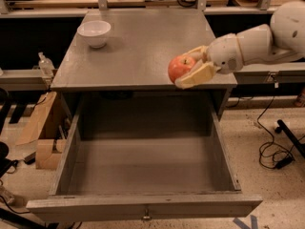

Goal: Pick apple from top drawer and place on counter

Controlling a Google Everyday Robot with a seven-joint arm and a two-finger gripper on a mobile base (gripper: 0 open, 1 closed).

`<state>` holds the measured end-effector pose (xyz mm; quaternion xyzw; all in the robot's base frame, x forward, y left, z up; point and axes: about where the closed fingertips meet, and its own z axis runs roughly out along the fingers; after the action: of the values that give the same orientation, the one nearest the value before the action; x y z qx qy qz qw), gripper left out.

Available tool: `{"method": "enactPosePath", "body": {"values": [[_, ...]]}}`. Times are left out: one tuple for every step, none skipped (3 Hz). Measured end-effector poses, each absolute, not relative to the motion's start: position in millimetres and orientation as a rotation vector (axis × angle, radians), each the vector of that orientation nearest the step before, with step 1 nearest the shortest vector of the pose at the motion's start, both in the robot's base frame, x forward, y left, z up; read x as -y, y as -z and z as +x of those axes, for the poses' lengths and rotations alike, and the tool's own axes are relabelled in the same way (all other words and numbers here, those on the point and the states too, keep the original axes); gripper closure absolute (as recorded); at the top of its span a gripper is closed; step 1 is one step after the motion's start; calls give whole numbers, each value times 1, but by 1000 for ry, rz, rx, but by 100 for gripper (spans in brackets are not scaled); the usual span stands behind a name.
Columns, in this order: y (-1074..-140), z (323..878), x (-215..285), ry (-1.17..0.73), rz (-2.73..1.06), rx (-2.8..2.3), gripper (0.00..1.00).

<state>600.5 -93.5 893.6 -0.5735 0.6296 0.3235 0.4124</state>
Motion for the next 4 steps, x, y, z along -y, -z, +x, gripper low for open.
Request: {"method": "enactPosePath", "body": {"values": [[-924,647,90,-763,-1345,-1639,100],[-930,689,86,-653,-1258,-1725,100],[-909,719,87,-562,-1200,-1826,100],[-857,734,98,-503,-1164,-1952,100]]}}
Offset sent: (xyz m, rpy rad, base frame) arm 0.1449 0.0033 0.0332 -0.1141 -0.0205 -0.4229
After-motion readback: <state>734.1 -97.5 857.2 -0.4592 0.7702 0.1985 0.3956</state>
